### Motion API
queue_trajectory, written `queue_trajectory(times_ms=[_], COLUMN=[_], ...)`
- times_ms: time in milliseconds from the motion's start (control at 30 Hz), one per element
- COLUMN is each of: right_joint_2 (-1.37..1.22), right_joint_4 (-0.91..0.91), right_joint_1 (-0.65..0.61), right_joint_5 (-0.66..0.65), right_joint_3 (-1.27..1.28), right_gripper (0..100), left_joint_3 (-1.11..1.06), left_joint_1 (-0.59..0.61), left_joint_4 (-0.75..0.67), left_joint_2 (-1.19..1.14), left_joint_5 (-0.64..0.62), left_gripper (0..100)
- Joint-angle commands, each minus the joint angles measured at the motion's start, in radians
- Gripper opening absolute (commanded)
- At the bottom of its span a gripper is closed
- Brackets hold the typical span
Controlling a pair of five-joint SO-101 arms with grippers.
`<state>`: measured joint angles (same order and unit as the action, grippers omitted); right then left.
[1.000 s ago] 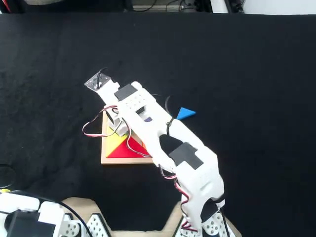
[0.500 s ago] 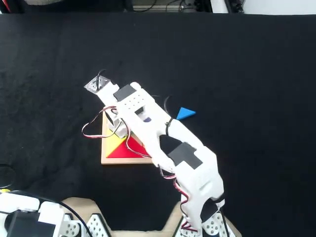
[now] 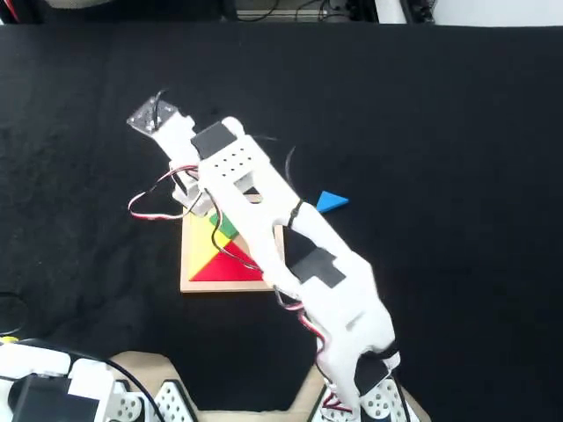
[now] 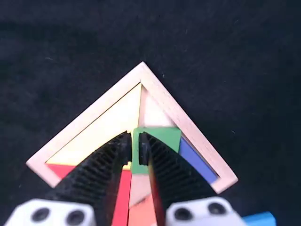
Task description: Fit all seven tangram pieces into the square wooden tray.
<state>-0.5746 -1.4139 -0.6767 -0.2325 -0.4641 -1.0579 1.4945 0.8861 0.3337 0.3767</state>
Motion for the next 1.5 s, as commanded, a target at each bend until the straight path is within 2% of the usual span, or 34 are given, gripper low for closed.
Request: queue_trajectory(times_ms=[0, 533, 800, 1033, 1467], right_joint_2=[-0.061, -0.131, -0.159, -0.137, -0.202], right_joint_4=[0.023, 0.018, 0.015, -0.043, 0.021], right_joint_1=[-0.011, -0.006, 0.063, 0.028, 0.028], right_joint_5=[-0.012, -0.012, -0.012, -0.012, -0.011], right_joint_3=[-0.056, -0.044, -0.036, -0.081, -0.147], right_gripper=[1.1, 1.1, 1.1, 1.1, 1.1], left_joint_3=[-0.03, -0.03, -0.03, -0.03, -0.03], left_joint_1=[0.002, 0.001, 0.001, -0.001, 0.002], left_joint_4=[-0.008, -0.008, -0.008, -0.008, -0.008], left_joint_2=[-0.015, -0.015, -0.015, -0.015, -0.015], left_joint_5=[0.009, 0.009, 0.009, 0.009, 0.009], left_gripper=[19, 19, 19, 19, 19])
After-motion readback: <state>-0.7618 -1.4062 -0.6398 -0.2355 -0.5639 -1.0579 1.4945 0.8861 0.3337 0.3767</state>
